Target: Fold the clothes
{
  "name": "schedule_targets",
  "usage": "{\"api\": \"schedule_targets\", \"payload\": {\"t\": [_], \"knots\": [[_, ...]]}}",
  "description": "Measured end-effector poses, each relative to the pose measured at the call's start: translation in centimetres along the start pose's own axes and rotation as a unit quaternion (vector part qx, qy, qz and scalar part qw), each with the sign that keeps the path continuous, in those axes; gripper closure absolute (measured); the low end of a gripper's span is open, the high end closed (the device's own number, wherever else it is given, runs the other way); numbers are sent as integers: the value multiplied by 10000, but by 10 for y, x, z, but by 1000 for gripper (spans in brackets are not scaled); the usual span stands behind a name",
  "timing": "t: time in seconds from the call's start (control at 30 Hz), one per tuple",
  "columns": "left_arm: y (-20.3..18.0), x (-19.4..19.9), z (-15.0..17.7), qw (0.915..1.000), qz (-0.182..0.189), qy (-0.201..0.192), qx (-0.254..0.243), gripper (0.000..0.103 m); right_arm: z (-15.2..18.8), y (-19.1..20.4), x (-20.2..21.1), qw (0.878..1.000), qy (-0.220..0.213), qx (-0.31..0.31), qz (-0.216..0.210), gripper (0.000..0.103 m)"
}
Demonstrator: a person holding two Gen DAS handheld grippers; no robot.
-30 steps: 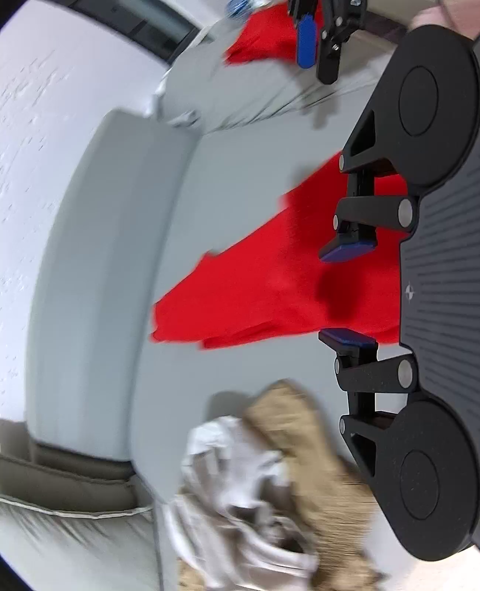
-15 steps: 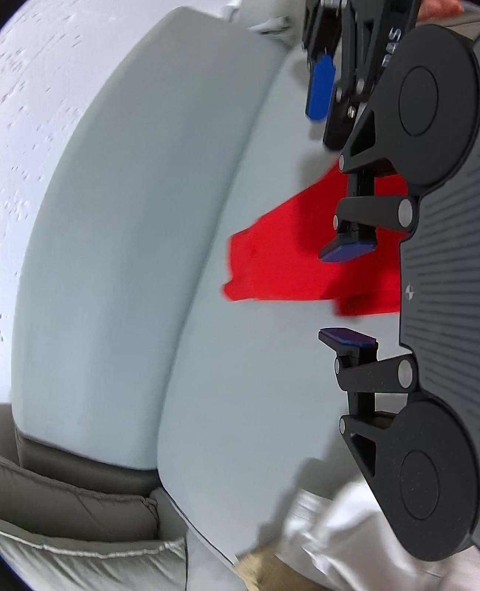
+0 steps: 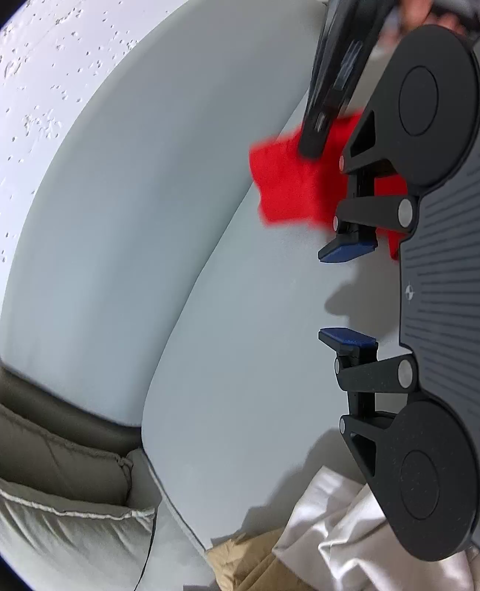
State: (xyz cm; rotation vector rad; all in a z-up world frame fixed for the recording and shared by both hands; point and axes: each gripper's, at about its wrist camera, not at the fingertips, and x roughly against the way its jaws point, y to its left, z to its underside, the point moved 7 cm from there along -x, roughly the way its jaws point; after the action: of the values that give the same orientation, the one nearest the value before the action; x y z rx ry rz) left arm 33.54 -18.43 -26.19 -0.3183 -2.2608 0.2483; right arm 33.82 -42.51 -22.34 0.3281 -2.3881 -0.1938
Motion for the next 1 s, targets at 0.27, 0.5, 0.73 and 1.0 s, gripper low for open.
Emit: {"api": "schedule_targets", "payload": {"t": [0.27, 0.5, 0.73, 1.0], "knots": [[-26, 10, 15, 9982, 274, 190, -499, 66, 76, 48, 130, 9701, 1191, 1048, -1834, 45], [-48, 9, 32, 9901, 704, 636, -1031, 84, 78, 6, 94, 9977, 553, 265, -288, 51], [-66, 3, 45, 9786, 1111, 1030, -1393, 96, 80, -34, 30, 9963, 625, -14, 586, 50], [-43, 12, 33, 9912, 248, 427, -1231, 95, 69, -39, 8, 9963, 723, -329, 323, 100]]}}
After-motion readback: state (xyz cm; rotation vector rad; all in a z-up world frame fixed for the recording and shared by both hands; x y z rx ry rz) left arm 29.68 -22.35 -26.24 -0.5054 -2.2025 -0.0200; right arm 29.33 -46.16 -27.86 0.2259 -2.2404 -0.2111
